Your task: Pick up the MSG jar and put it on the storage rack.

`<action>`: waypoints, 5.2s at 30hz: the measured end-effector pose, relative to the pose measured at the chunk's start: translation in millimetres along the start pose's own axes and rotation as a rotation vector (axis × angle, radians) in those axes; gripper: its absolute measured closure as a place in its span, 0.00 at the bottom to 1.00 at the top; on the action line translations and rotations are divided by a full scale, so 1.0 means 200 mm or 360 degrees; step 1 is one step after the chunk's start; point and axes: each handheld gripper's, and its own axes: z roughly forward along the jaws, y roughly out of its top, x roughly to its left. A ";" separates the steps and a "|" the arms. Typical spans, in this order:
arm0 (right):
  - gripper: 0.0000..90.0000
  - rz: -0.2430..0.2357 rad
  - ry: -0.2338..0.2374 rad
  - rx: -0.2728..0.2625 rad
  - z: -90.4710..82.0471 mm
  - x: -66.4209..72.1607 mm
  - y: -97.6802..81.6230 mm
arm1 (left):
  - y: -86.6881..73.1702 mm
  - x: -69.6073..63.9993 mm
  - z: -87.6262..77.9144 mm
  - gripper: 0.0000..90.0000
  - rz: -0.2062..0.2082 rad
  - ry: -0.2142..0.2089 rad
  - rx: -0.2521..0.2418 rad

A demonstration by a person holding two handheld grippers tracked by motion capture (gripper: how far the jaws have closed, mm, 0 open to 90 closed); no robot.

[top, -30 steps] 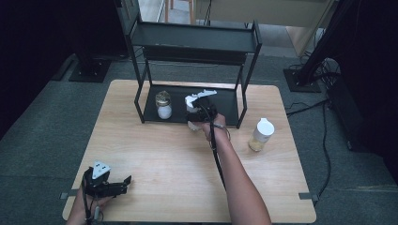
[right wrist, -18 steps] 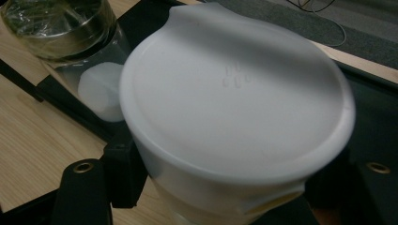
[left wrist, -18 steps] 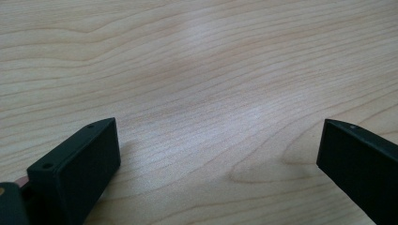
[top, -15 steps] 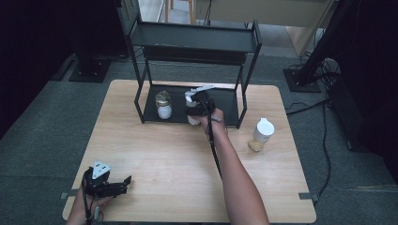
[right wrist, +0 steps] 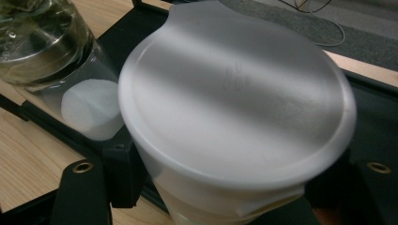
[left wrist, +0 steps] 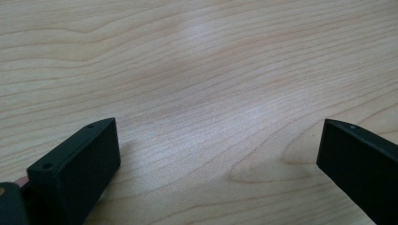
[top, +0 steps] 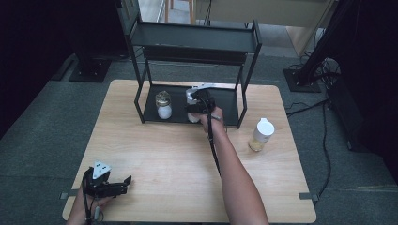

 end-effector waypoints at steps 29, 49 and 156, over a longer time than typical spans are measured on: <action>0.13 -0.0037 0.0069 0.0036 -0.02 0.01 -0.04 | 0.00 0.00 0.00 0.00 0.0001 0.0003 0.0001; 0.08 -0.0060 0.0113 0.0037 -0.08 -0.02 -0.29 | 0.00 -0.01 0.00 0.00 0.0015 0.0012 0.0010; 0.08 -0.0099 0.0213 -0.0008 -0.60 -0.30 -1.00 | 0.00 -0.02 0.01 0.00 0.0053 0.0039 0.0028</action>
